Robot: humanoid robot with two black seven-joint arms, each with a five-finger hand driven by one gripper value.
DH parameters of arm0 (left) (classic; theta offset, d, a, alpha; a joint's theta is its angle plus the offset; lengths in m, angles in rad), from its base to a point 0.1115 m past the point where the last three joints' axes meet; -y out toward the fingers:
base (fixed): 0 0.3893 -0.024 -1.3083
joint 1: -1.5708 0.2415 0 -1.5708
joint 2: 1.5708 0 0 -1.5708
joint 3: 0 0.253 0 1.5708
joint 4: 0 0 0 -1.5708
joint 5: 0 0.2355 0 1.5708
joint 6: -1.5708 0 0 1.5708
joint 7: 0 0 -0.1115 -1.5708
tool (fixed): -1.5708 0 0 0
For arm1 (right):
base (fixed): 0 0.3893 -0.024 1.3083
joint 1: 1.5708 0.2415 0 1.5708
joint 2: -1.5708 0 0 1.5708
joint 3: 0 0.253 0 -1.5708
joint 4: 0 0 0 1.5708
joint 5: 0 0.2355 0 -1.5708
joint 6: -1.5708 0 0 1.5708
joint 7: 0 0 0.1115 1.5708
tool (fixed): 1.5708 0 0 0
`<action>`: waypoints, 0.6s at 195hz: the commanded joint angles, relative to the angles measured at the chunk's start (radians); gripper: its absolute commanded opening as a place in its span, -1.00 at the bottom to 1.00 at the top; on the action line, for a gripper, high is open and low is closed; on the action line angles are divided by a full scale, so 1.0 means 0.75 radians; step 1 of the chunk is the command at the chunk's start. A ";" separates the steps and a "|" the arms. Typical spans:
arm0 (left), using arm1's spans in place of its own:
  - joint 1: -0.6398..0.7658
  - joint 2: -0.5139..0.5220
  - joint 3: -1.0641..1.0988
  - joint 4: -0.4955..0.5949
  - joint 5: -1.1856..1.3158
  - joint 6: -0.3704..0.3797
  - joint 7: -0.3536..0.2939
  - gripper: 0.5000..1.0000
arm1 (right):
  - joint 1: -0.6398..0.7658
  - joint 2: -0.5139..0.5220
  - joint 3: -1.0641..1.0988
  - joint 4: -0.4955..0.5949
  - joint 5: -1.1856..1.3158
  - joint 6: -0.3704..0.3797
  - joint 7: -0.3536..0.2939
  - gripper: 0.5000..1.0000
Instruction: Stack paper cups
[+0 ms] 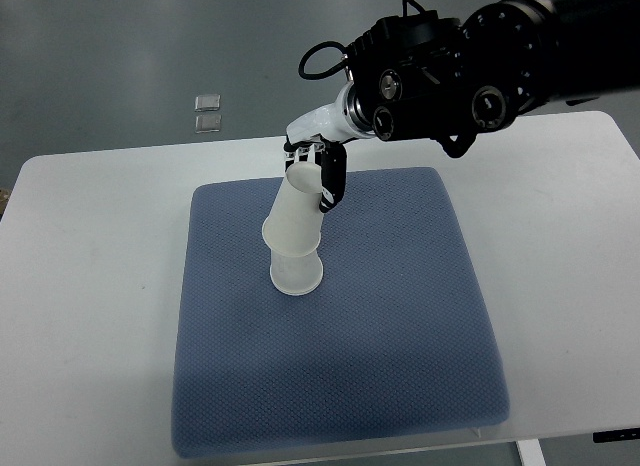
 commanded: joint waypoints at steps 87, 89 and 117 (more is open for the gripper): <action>0.000 0.000 0.001 0.000 0.000 0.000 0.000 1.00 | -0.047 0.000 0.002 -0.008 0.002 -0.049 0.002 0.32; 0.000 0.000 0.001 0.000 0.000 0.000 0.000 1.00 | -0.047 0.000 0.002 -0.008 0.002 -0.049 0.002 0.32; 0.000 0.000 -0.001 0.000 0.000 0.000 0.000 1.00 | -0.051 0.000 0.002 -0.008 0.020 -0.057 0.004 0.33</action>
